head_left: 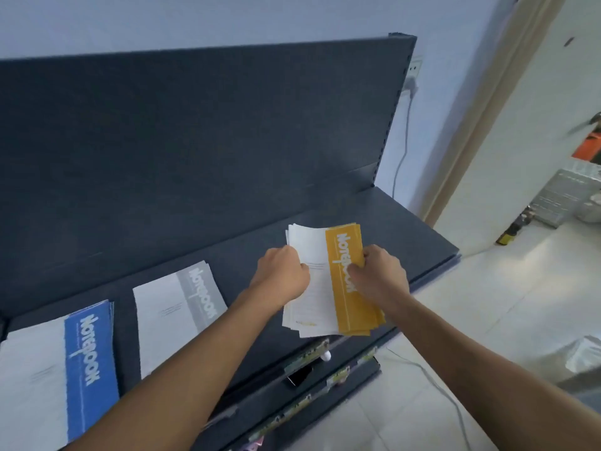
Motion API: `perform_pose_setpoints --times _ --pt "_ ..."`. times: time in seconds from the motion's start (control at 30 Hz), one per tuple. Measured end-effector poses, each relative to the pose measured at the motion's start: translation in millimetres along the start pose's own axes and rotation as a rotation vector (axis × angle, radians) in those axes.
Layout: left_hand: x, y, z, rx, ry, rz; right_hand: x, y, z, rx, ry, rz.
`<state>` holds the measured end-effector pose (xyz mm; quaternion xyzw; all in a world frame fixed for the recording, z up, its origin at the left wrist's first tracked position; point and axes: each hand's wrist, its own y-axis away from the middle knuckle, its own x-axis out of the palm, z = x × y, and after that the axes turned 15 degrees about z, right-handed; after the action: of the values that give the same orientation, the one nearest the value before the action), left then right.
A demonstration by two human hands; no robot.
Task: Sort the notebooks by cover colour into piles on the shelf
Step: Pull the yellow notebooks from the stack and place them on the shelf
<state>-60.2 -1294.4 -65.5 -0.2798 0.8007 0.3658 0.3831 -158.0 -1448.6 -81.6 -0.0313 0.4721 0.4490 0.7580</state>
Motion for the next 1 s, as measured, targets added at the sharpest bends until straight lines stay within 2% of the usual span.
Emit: perform_pose_setpoints --times 0.17,0.47,0.67,1.0 --pt "-6.2 -10.3 27.5 -0.147 0.099 -0.056 12.3 -37.7 39.7 -0.121 0.096 0.111" --pt "-0.9 -18.3 49.9 -0.38 0.084 -0.085 37.1 -81.0 67.3 -0.248 0.232 0.322" --pt "1.4 -24.3 53.7 -0.474 0.07 -0.102 46.4 -93.5 73.6 -0.302 0.287 0.356" --pt "23.9 -21.5 49.2 -0.534 -0.093 -0.253 57.4 -95.6 62.7 -0.421 0.408 0.254"
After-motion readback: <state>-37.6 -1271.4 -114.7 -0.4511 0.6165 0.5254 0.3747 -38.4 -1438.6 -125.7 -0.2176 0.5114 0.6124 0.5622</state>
